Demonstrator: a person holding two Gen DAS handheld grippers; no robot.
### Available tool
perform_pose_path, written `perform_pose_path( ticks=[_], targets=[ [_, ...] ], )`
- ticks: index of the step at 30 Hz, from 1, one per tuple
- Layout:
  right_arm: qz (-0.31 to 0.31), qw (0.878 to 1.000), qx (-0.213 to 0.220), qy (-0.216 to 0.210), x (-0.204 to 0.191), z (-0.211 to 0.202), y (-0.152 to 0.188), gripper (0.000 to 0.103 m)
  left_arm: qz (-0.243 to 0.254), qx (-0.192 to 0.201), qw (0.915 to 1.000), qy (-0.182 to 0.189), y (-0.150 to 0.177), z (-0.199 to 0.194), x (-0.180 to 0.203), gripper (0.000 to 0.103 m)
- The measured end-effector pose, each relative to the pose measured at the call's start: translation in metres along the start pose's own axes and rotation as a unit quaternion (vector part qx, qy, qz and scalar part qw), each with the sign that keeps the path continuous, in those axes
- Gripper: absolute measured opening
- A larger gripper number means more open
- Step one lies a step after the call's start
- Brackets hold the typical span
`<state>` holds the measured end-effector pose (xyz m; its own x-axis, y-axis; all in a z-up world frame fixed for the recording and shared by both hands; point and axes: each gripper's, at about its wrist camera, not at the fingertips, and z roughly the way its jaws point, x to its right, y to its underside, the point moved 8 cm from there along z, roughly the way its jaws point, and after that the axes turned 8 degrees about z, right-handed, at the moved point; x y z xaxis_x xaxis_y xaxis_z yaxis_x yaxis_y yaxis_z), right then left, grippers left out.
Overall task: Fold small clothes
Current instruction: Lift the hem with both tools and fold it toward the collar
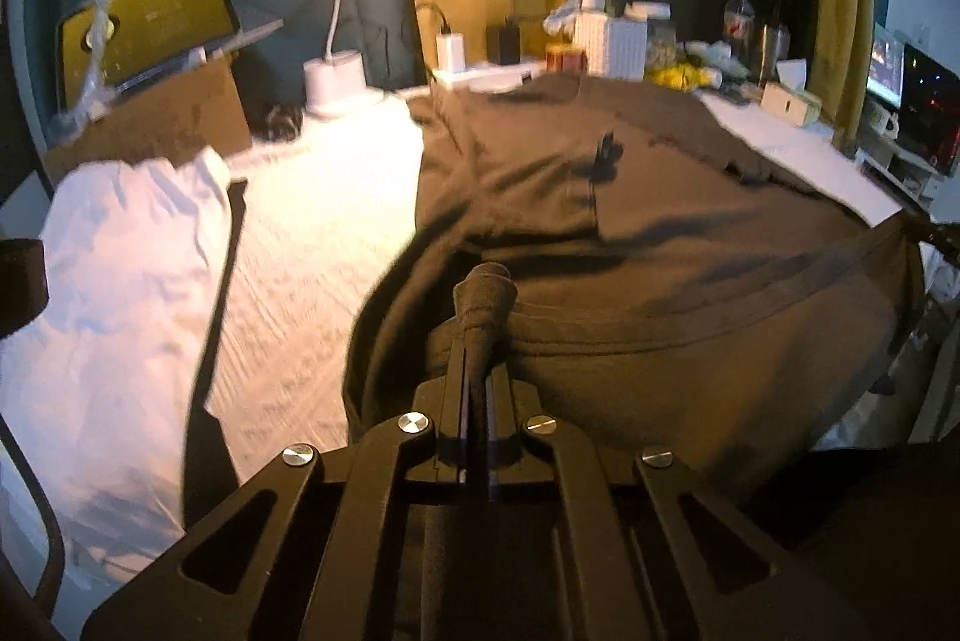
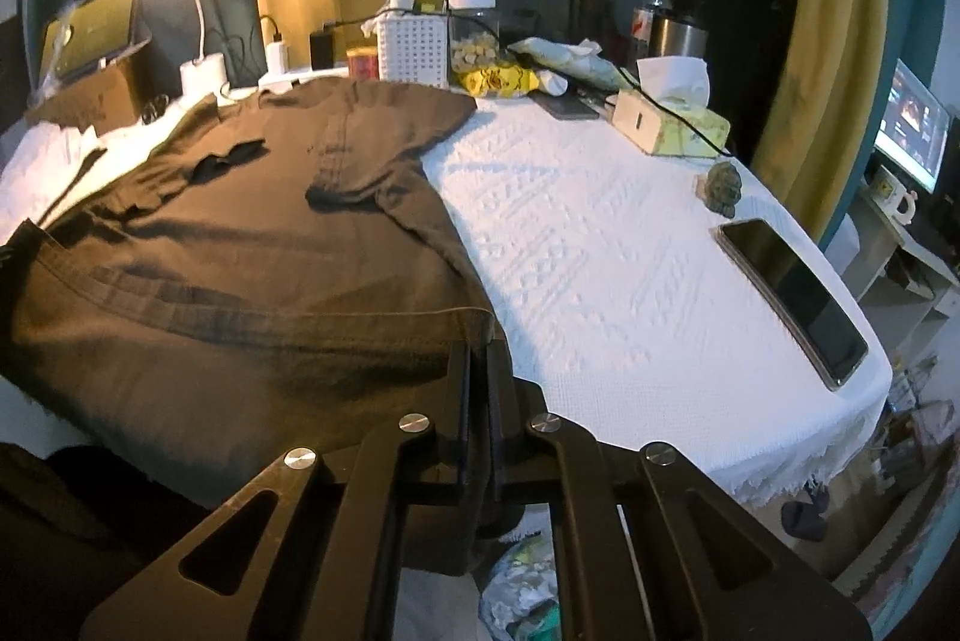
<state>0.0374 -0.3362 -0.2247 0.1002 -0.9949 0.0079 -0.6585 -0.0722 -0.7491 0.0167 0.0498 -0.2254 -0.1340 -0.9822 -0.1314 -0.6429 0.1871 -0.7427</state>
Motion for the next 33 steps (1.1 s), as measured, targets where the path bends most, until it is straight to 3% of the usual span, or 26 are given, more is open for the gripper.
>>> perform_pose_path(
  ticks=[14, 33],
  targets=[
    [0.009, 0.999, 0.041, -0.007, 0.001, -0.004, -0.042, 0.006, -0.023, 0.049, 0.9983, -0.023, -0.034, -0.024, -0.019, 0.002],
    [0.02, 0.997, 0.071, -0.026, -0.005, 0.012, -0.096, 0.006, -0.027, 0.075, 0.9958, -0.044, -0.073, -0.018, -0.04, 0.002]
  ],
)
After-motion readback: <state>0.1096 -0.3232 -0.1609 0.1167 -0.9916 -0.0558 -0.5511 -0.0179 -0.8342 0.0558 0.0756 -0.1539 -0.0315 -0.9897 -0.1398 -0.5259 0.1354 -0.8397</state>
